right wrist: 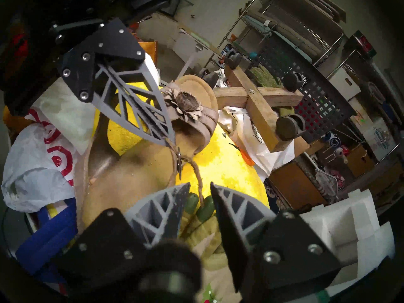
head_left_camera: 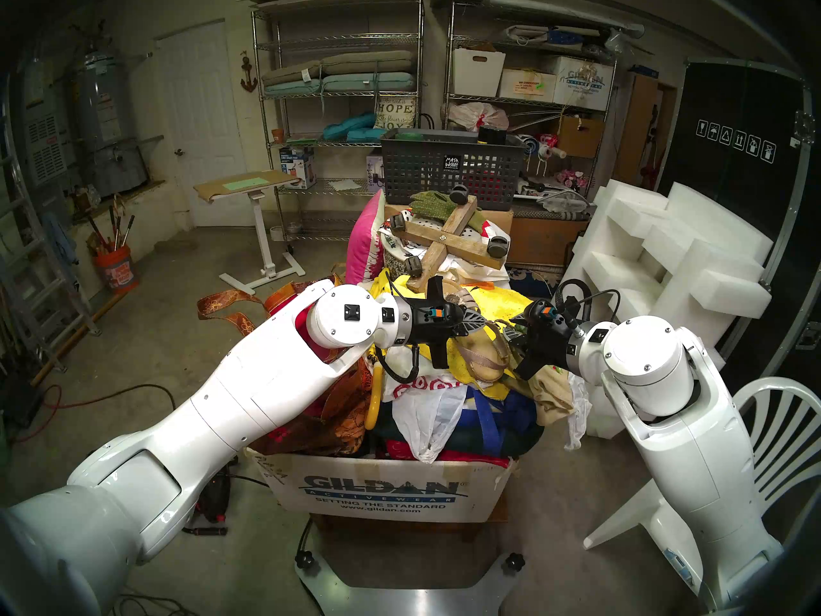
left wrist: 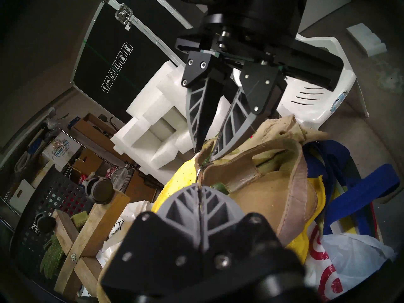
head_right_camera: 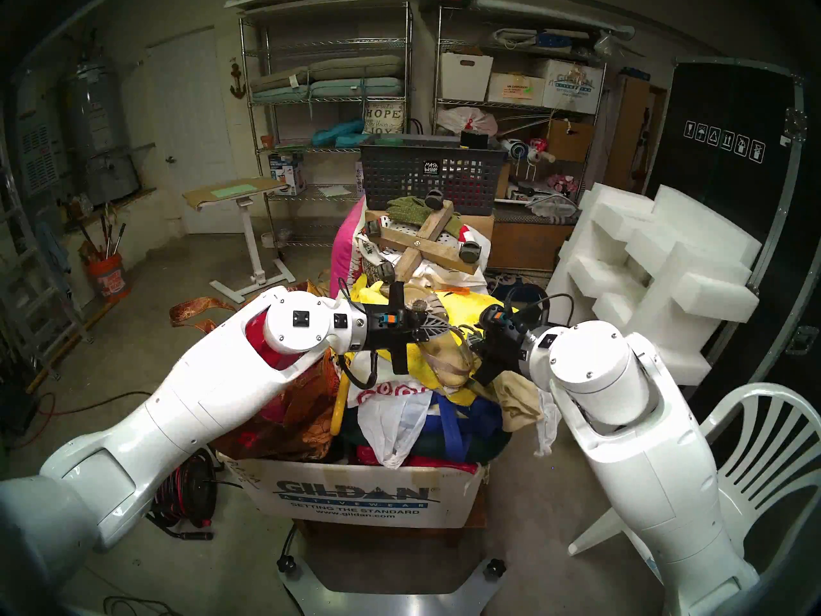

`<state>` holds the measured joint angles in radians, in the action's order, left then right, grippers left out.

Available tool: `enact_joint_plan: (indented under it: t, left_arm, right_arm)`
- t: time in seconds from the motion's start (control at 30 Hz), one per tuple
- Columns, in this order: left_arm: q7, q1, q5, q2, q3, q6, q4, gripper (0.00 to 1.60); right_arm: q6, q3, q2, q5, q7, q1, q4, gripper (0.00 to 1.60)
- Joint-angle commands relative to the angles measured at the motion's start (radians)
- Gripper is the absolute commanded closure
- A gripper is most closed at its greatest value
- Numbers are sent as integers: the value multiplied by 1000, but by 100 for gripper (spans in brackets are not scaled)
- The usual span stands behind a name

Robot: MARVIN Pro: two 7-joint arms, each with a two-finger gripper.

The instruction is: Unbuckle a shoe

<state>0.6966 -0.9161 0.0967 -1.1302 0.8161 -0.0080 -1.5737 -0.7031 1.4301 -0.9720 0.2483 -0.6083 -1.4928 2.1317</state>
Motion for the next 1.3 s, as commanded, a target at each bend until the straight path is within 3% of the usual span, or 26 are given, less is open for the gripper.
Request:
enact_joint_plan:
  t: [0.0,0.17,0.43,0.67,1.0,1.27]
  left_arm:
    - [-8,7,4,-5,4,1,-17,160]
    - [-20,10,12,-13,1,10,-10,160]
    - [-29,15,20,-23,-3,13,0,160]
    - [-24,17,19,-25,-1,8,4,160]
    - [-19,18,13,-24,0,2,4,160]
    - [-17,19,9,-20,0,0,2,160]
  right_arm:
    - [-5,55,-7,-25,2,-10,42,72]
    - [-2,100,-7,-66,-26,-44,80,73]
    - [6,110,-9,-84,-53,-73,106,81]
    - [8,70,-24,-75,-59,-50,85,87]
    - [-12,9,-39,-35,-33,-6,56,78]
    - [-34,-3,-47,-6,-14,7,40,80]
